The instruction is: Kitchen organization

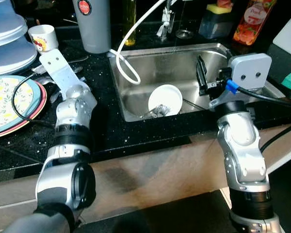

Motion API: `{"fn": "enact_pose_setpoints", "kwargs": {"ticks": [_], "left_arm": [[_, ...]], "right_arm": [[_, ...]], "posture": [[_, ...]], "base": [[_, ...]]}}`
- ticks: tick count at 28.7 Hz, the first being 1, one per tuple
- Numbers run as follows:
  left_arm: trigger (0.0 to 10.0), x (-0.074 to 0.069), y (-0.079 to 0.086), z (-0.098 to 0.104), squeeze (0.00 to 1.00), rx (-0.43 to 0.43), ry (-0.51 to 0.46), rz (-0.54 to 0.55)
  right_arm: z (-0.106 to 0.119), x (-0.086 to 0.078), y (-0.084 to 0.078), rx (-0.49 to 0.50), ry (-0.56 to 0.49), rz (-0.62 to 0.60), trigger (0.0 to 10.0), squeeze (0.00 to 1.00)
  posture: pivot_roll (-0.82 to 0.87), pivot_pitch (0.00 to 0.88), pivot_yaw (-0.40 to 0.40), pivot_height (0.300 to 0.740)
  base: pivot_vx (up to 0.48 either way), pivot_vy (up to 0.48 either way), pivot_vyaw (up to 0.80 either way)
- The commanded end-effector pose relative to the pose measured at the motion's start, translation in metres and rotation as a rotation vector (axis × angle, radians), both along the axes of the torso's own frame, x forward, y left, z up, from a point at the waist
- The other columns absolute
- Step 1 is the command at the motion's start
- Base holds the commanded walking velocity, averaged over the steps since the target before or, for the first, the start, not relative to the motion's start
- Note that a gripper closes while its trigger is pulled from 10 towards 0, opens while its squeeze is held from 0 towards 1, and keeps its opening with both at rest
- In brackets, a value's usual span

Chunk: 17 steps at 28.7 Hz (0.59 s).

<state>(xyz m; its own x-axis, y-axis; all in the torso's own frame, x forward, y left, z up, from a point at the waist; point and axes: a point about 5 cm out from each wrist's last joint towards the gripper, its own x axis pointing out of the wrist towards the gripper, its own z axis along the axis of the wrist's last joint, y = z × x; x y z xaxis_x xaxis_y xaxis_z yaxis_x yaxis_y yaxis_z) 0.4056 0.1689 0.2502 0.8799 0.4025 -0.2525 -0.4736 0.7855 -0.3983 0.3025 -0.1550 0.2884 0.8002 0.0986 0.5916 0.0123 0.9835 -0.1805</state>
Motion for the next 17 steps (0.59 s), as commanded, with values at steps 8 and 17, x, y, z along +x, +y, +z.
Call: {"fn": "enact_pose_setpoints", "kwargs": {"ticks": [8,17], "left_arm": [[10.0,0.0,0.016,-0.024,0.0,0.006,0.194,0.107],[10.0,-0.005,0.031,-0.042,0.0,0.242,0.327,0.193]], "right_arm": [[0.003,0.0,-0.002,0.014,-0.005,0.004,10.0,0.0],[0.001,-0.001,-0.002,0.029,0.002,0.007,10.0,0.0]], "posture": [[0.03,0.113,-0.001,0.74],[0.04,0.109,0.006,0.74]], "base": [[0.0,0.0,0.0],[0.0,0.0,0.0]]}}
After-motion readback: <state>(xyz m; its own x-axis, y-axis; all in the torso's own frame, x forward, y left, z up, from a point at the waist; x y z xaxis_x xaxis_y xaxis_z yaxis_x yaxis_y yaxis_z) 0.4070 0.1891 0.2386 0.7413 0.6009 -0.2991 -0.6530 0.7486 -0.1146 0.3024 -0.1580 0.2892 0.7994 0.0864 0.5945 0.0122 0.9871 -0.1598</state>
